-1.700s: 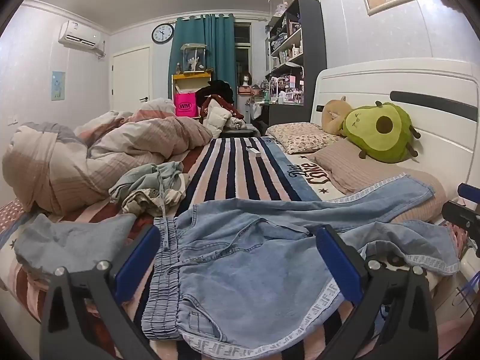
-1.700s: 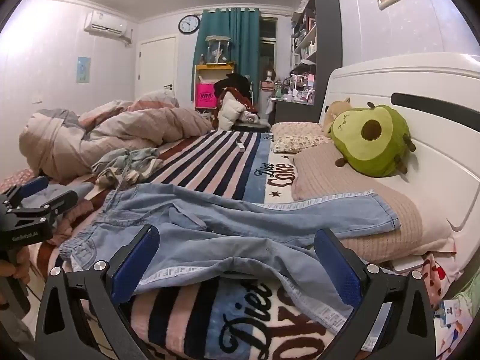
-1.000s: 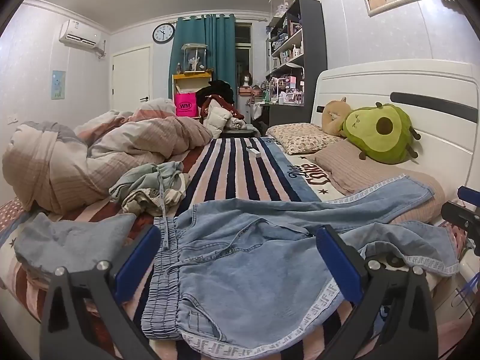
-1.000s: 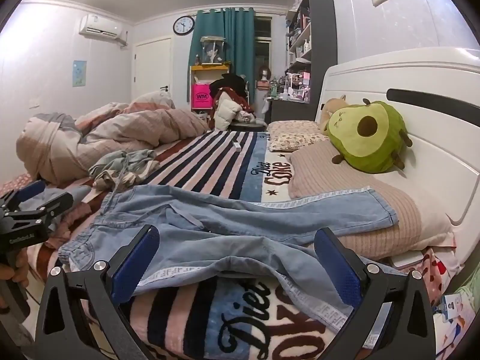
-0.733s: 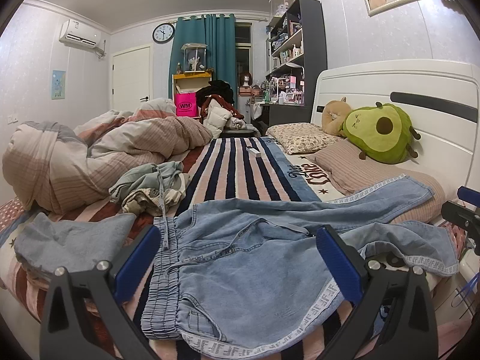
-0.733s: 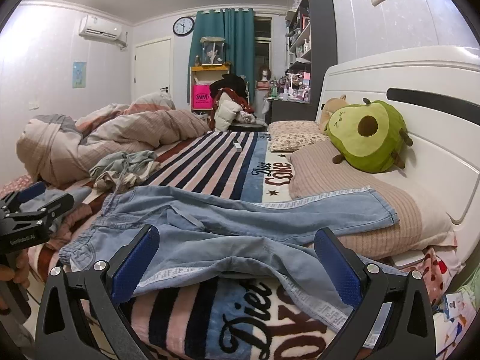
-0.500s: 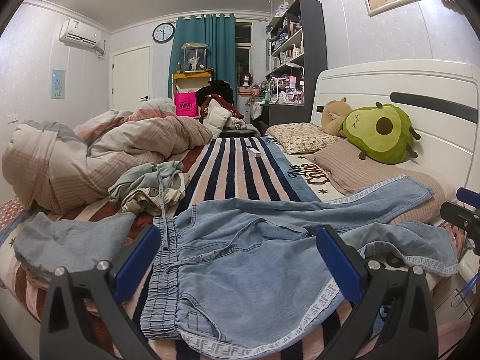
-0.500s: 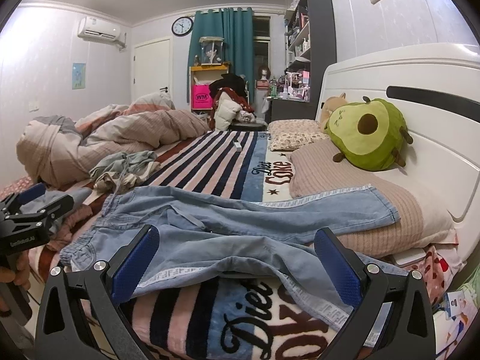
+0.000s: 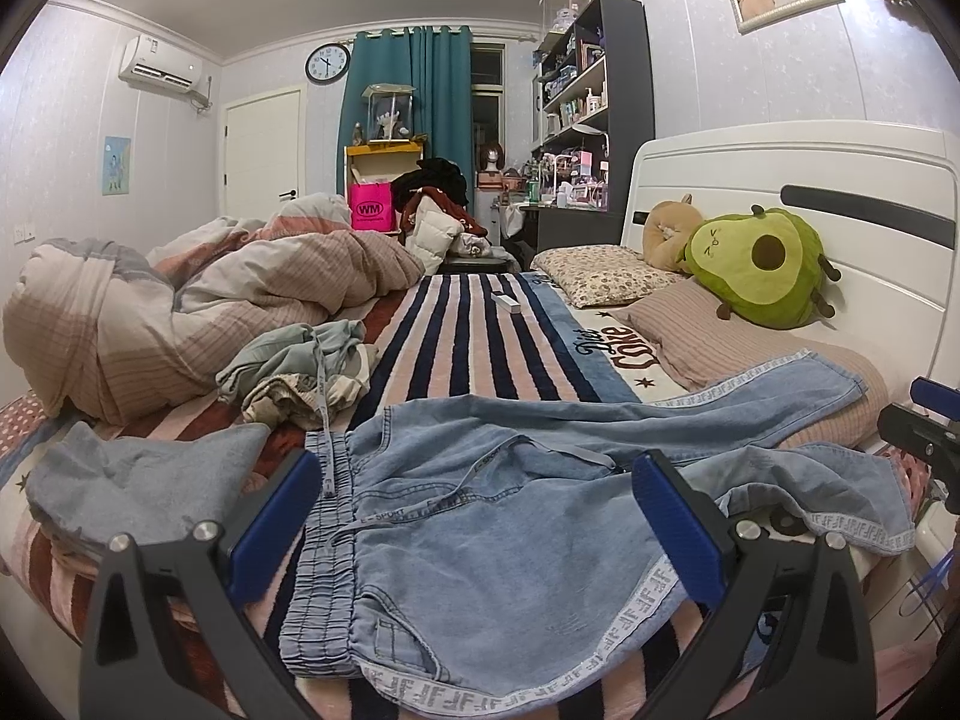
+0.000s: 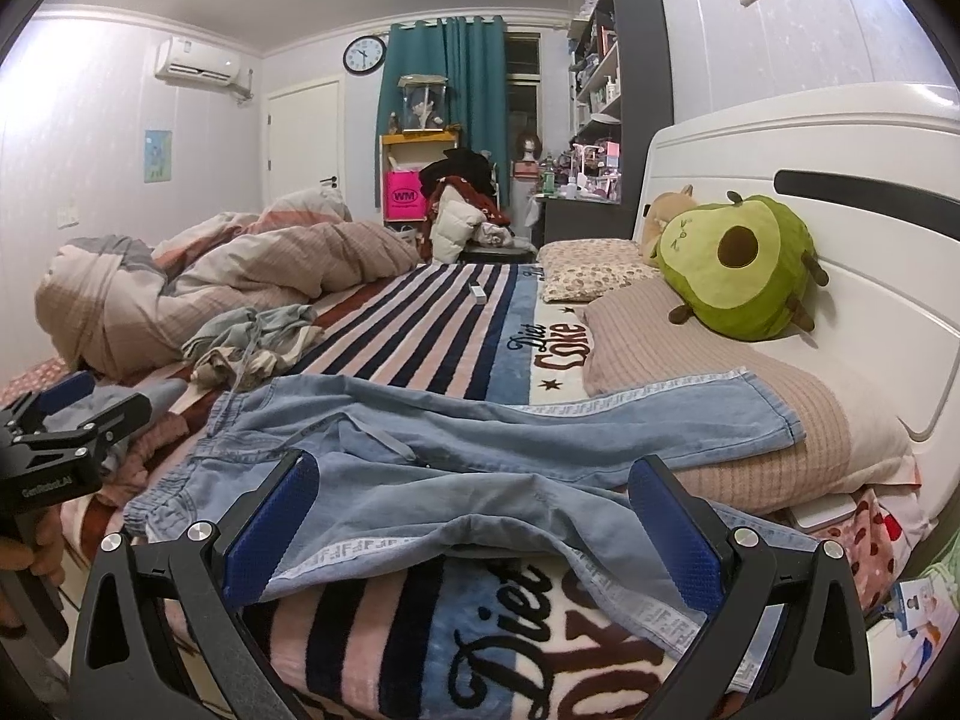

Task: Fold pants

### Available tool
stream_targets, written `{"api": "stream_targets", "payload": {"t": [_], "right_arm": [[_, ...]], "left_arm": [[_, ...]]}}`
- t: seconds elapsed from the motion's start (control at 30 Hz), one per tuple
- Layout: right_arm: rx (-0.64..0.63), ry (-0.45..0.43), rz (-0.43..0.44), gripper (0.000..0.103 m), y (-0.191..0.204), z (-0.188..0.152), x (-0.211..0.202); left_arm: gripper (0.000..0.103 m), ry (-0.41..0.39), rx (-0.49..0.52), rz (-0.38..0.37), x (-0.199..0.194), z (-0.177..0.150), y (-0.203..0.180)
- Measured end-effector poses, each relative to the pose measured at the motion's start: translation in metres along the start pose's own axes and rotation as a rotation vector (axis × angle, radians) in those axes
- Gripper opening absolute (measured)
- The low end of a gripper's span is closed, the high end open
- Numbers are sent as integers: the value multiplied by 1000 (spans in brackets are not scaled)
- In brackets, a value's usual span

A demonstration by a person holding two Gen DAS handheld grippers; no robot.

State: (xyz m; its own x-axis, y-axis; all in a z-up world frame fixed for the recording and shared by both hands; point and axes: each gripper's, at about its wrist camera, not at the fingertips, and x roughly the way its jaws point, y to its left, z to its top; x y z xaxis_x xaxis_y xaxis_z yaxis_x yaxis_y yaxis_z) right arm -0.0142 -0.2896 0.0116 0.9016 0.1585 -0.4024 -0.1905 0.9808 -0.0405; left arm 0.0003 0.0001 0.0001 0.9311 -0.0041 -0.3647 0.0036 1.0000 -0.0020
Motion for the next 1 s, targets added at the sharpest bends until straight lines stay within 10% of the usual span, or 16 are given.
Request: {"api": "stream_targets", "payload": {"t": [1.0], "right_arm": [[7, 0, 2, 102, -2, 0, 0]], "left_arm": [[102, 2, -3, -2, 0, 0, 0]]}}
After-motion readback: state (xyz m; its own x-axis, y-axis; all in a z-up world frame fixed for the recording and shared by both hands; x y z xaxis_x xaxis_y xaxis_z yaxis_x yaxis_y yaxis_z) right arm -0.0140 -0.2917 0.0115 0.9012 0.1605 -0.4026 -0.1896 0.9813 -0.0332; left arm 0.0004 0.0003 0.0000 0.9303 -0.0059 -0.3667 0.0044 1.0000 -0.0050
